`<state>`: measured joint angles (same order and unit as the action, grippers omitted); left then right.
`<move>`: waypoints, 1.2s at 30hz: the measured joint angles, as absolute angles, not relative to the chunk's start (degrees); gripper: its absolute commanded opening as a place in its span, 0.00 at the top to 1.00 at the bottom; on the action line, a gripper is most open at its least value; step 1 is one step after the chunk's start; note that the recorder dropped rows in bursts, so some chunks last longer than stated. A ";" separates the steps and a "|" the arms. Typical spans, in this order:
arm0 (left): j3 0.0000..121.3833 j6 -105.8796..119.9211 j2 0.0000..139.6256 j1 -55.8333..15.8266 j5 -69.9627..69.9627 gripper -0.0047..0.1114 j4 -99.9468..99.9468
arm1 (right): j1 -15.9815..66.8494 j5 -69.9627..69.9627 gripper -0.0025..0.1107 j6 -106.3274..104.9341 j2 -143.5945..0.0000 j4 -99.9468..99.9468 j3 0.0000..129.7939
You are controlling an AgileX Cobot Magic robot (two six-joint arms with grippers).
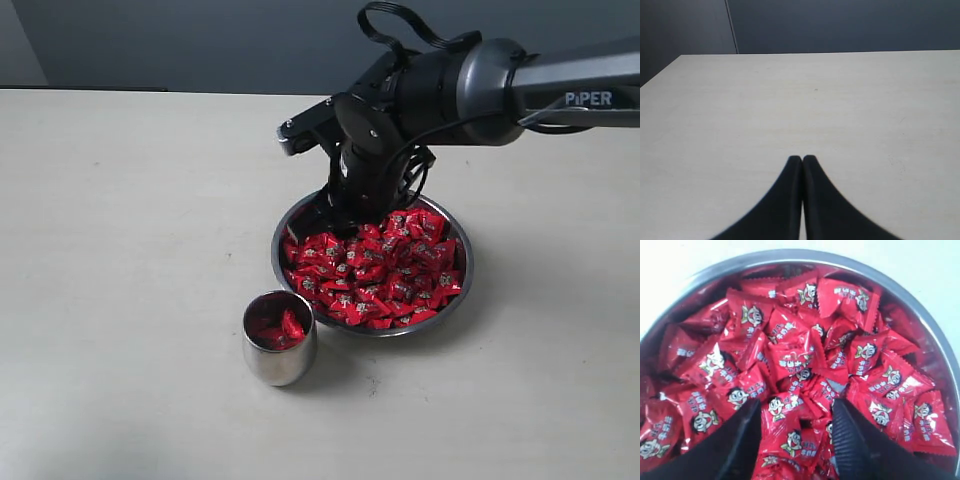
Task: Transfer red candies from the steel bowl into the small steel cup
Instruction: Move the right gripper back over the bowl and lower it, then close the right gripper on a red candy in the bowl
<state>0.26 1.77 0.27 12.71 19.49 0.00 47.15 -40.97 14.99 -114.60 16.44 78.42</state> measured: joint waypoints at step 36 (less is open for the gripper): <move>0.26 1.77 0.27 12.71 19.49 0.96 0.00 | 47.15 -44.33 0.96 15.01 -119.86 20.37 78.42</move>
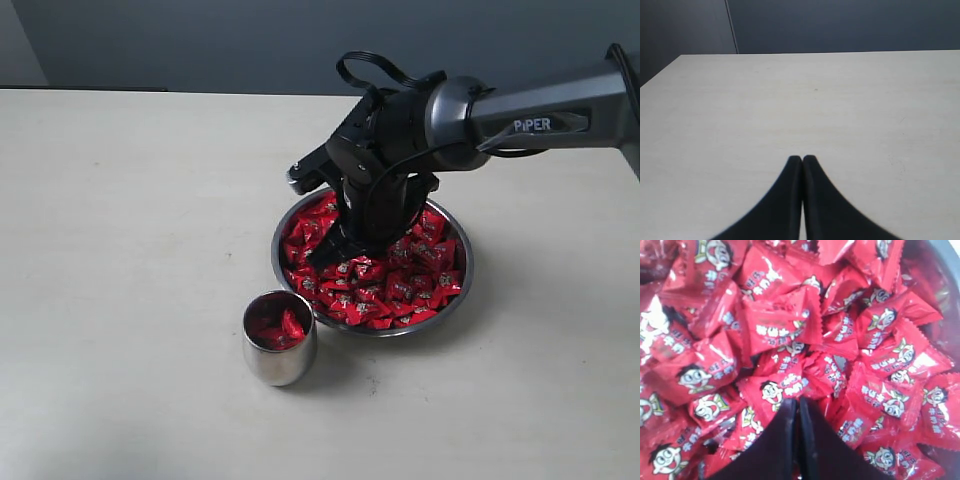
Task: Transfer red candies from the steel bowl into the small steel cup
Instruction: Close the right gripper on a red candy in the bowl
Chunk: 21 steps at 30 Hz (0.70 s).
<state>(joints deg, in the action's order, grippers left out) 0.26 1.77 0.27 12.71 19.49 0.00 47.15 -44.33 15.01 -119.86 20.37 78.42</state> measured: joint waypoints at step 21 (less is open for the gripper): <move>0.26 1.77 0.27 12.71 19.49 0.96 0.00 | 47.13 -45.69 0.84 15.12 -116.29 20.49 78.42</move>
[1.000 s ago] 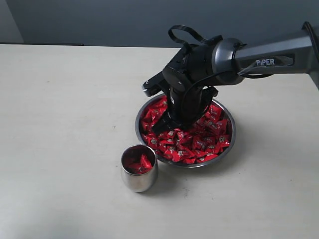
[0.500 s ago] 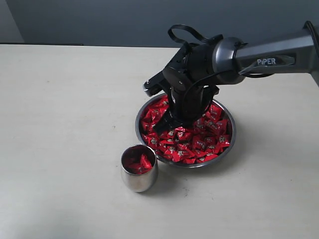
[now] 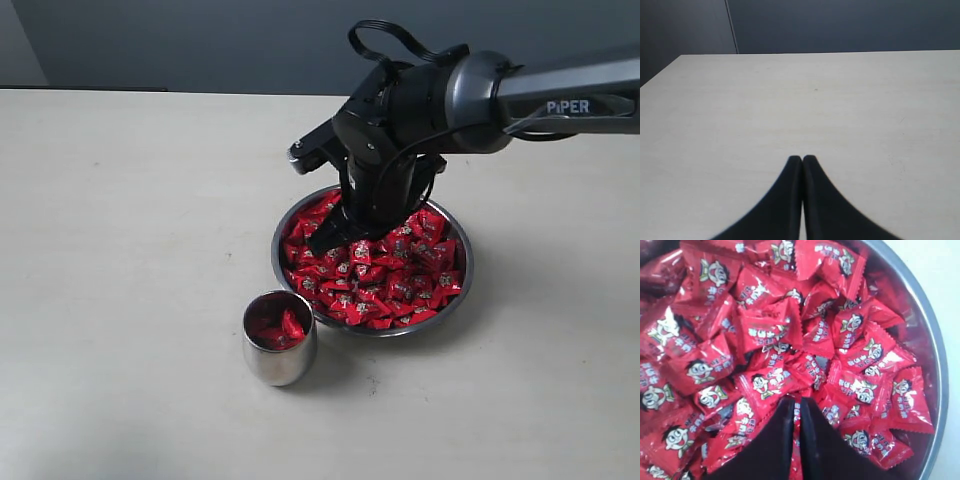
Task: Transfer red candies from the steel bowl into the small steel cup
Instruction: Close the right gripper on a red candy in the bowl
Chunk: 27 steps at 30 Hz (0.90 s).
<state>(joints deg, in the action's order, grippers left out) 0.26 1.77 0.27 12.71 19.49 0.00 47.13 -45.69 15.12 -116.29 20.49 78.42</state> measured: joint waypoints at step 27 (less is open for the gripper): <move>0.26 1.77 0.27 12.71 19.49 0.96 0.00 | 47.13 -48.49 0.61 13.98 -119.93 17.51 78.42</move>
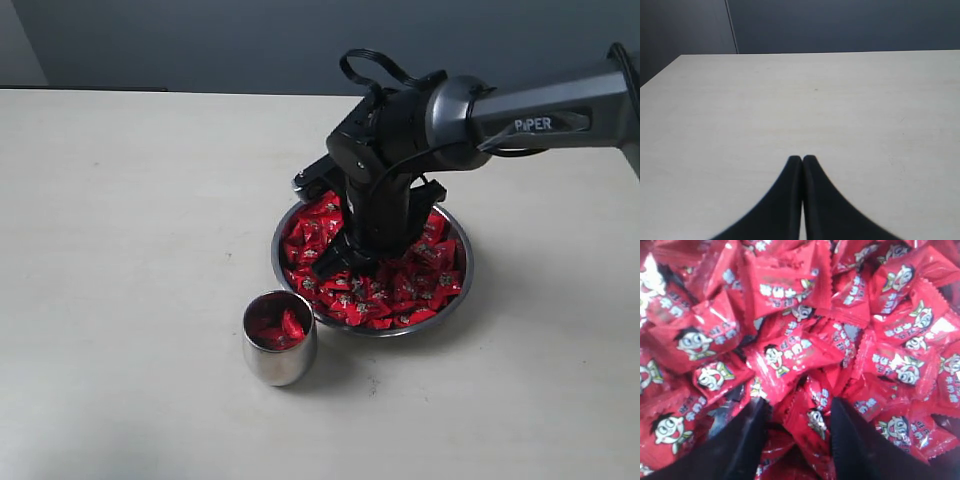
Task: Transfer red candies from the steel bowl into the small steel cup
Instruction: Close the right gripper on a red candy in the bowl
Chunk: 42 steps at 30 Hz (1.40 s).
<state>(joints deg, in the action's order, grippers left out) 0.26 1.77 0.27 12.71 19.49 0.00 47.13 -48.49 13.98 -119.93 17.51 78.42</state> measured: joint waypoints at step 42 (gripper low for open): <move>0.26 1.77 0.27 12.71 19.49 0.96 0.00 | 47.03 -46.27 0.84 14.15 -115.60 19.15 78.54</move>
